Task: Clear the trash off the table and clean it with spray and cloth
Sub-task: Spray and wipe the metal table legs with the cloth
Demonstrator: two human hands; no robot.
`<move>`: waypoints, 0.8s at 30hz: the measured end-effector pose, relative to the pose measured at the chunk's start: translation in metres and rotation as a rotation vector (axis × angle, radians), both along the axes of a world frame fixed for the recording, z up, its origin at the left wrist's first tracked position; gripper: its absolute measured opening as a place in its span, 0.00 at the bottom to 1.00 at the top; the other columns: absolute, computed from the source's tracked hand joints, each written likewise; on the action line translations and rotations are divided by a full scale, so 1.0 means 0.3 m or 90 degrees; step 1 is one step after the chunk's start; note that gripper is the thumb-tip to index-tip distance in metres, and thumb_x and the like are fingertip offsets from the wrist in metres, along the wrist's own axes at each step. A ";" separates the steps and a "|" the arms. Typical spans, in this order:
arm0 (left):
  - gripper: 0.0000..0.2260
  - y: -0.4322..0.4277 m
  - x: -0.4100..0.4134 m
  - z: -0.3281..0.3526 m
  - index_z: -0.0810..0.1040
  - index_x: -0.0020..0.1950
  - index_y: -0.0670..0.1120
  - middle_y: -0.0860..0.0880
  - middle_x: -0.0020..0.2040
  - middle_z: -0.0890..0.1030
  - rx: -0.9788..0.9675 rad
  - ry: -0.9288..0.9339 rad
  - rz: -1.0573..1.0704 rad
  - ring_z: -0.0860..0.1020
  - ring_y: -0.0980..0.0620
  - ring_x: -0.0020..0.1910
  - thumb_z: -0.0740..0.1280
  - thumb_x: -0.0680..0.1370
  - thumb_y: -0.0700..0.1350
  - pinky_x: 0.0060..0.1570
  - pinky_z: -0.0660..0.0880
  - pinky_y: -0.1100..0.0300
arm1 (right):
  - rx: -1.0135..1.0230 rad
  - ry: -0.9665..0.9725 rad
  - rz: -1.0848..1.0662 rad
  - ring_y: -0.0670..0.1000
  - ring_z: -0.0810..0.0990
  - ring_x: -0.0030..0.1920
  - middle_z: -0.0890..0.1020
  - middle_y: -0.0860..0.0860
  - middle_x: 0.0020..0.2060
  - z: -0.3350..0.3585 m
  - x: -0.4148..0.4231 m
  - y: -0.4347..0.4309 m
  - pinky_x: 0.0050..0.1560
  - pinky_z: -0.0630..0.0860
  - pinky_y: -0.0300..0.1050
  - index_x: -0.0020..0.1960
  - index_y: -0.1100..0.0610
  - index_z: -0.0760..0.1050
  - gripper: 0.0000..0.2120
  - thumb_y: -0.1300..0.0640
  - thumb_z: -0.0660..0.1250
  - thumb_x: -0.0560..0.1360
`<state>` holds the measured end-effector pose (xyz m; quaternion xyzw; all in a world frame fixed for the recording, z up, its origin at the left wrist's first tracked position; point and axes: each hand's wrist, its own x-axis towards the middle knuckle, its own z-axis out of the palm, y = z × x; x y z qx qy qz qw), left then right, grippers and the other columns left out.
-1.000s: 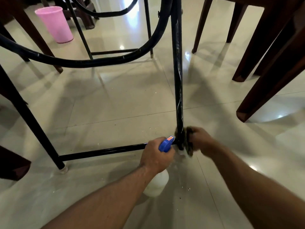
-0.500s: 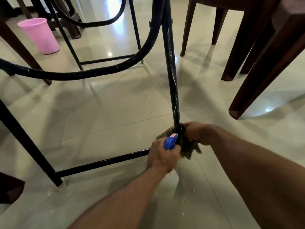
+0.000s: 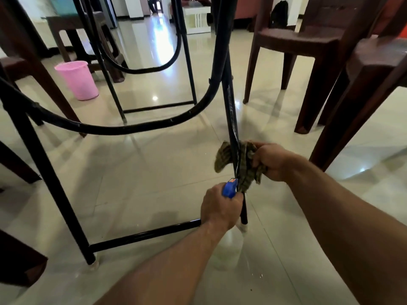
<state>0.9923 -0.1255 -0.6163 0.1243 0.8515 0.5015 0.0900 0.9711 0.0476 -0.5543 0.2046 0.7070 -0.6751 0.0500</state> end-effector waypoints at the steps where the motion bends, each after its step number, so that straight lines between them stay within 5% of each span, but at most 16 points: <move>1: 0.14 0.001 -0.008 0.014 0.68 0.30 0.50 0.53 0.26 0.68 0.002 0.007 -0.002 0.66 0.53 0.27 0.68 0.75 0.45 0.31 0.66 0.59 | -0.008 0.008 -0.020 0.65 0.79 0.46 0.81 0.65 0.48 0.001 -0.004 -0.001 0.51 0.75 0.61 0.55 0.60 0.83 0.32 0.78 0.49 0.64; 3: 0.15 0.003 -0.024 0.048 0.68 0.30 0.49 0.54 0.25 0.68 -0.004 0.020 0.001 0.66 0.53 0.26 0.67 0.75 0.45 0.29 0.65 0.60 | 0.112 -0.041 0.020 0.67 0.81 0.46 0.83 0.65 0.47 -0.017 -0.002 -0.027 0.50 0.79 0.61 0.51 0.60 0.82 0.26 0.76 0.52 0.65; 6: 0.14 -0.001 -0.041 0.098 0.69 0.31 0.49 0.54 0.26 0.70 0.016 0.039 0.000 0.66 0.54 0.25 0.67 0.75 0.44 0.28 0.65 0.61 | 0.269 -0.132 0.119 0.53 0.83 0.35 0.84 0.57 0.38 0.023 0.013 -0.079 0.35 0.80 0.46 0.48 0.59 0.82 0.15 0.70 0.58 0.75; 8: 0.15 0.000 -0.054 0.132 0.68 0.30 0.50 0.53 0.25 0.69 0.022 0.055 0.000 0.65 0.54 0.25 0.68 0.75 0.44 0.26 0.63 0.64 | 0.201 -0.075 0.053 0.53 0.82 0.38 0.84 0.56 0.40 0.076 -0.005 -0.074 0.35 0.77 0.43 0.51 0.58 0.83 0.18 0.71 0.56 0.76; 11: 0.14 0.003 -0.072 0.173 0.70 0.31 0.49 0.53 0.26 0.70 0.015 0.069 0.018 0.68 0.53 0.26 0.68 0.75 0.45 0.27 0.65 0.61 | 0.058 0.006 -0.042 0.60 0.80 0.50 0.83 0.60 0.49 0.125 -0.017 -0.061 0.49 0.77 0.54 0.51 0.54 0.85 0.26 0.75 0.54 0.71; 15: 0.13 0.003 -0.094 0.219 0.71 0.31 0.49 0.54 0.26 0.71 0.037 0.088 -0.001 0.69 0.53 0.26 0.68 0.75 0.45 0.29 0.67 0.59 | 0.206 -0.035 0.024 0.53 0.79 0.43 0.82 0.58 0.46 0.158 0.008 -0.106 0.45 0.77 0.47 0.53 0.56 0.81 0.19 0.72 0.55 0.76; 21: 0.12 0.021 -0.145 0.315 0.72 0.32 0.50 0.53 0.27 0.71 0.103 0.108 0.010 0.69 0.53 0.27 0.69 0.76 0.45 0.30 0.69 0.58 | -0.027 0.166 -0.111 0.56 0.81 0.53 0.84 0.56 0.48 0.324 -0.033 -0.121 0.56 0.80 0.55 0.51 0.52 0.82 0.30 0.78 0.51 0.70; 24: 0.12 0.021 -0.166 0.356 0.73 0.32 0.49 0.53 0.27 0.73 0.101 0.124 0.006 0.72 0.51 0.27 0.67 0.75 0.46 0.31 0.72 0.57 | 0.068 0.121 -0.086 0.57 0.84 0.50 0.85 0.59 0.50 0.296 -0.056 -0.134 0.48 0.81 0.50 0.54 0.56 0.82 0.23 0.74 0.55 0.73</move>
